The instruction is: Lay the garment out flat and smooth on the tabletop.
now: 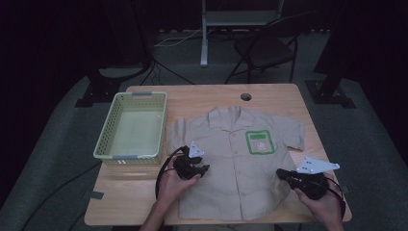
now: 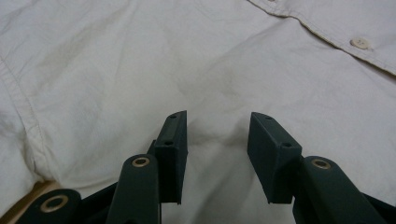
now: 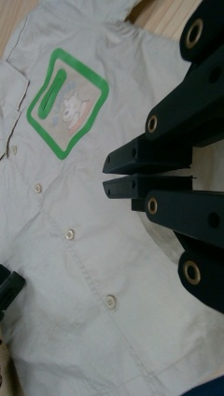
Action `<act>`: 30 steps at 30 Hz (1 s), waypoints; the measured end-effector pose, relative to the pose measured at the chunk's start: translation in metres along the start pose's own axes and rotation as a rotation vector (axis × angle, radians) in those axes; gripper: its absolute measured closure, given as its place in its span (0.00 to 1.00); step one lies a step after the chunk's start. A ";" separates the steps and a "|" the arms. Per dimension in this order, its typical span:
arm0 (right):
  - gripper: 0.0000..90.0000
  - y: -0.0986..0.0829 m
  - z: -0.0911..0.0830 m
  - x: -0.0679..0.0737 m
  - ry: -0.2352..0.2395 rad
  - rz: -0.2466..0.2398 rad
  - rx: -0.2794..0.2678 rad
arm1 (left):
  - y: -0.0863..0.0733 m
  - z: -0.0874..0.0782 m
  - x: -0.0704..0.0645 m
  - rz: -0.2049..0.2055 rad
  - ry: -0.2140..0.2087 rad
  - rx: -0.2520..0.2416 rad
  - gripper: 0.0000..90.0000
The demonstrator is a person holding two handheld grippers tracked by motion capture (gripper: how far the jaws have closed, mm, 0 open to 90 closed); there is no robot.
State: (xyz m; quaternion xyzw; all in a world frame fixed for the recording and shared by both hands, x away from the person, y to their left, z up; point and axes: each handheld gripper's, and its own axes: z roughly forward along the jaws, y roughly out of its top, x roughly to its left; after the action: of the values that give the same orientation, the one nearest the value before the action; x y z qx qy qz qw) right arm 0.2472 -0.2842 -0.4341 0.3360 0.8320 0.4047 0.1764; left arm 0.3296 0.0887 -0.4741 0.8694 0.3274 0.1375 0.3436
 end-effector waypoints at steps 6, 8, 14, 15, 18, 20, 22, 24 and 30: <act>0.96 -0.006 -0.015 0.000 -0.028 0.001 -0.007 | 0.001 0.002 0.001 0.002 -0.002 -0.003 0.65; 0.96 -0.009 -0.020 0.000 -0.036 0.007 -0.008 | 0.001 0.002 0.001 0.004 -0.003 -0.005 0.65; 0.96 -0.022 -0.039 -0.002 -0.059 0.018 0.000 | 0.004 0.005 0.003 0.004 -0.004 -0.007 0.65; 0.96 -0.025 -0.042 -0.002 -0.062 0.024 -0.001 | 0.004 0.005 0.003 0.005 -0.004 -0.008 0.65; 0.95 -0.031 -0.050 -0.004 -0.065 0.038 -0.014 | 0.006 0.007 0.004 0.004 -0.005 -0.009 0.65; 0.95 -0.036 -0.058 -0.006 -0.074 0.053 -0.030 | 0.007 0.007 0.004 0.009 -0.005 -0.005 0.65; 0.92 -0.038 -0.065 -0.008 -0.082 0.061 -0.051 | 0.008 0.008 0.004 0.008 -0.005 -0.006 0.65; 0.90 -0.039 -0.073 -0.011 -0.087 0.073 -0.079 | 0.008 0.008 0.004 0.006 -0.004 -0.008 0.65; 0.84 -0.041 -0.085 -0.016 -0.114 0.096 -0.139 | 0.008 0.009 0.004 0.006 -0.003 -0.016 0.65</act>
State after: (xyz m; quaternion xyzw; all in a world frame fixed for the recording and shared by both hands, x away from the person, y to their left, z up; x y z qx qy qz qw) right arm 0.1934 -0.3612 -0.4140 0.3850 0.7733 0.4498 0.2269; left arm 0.3406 0.0826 -0.4754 0.8677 0.3233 0.1400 0.3508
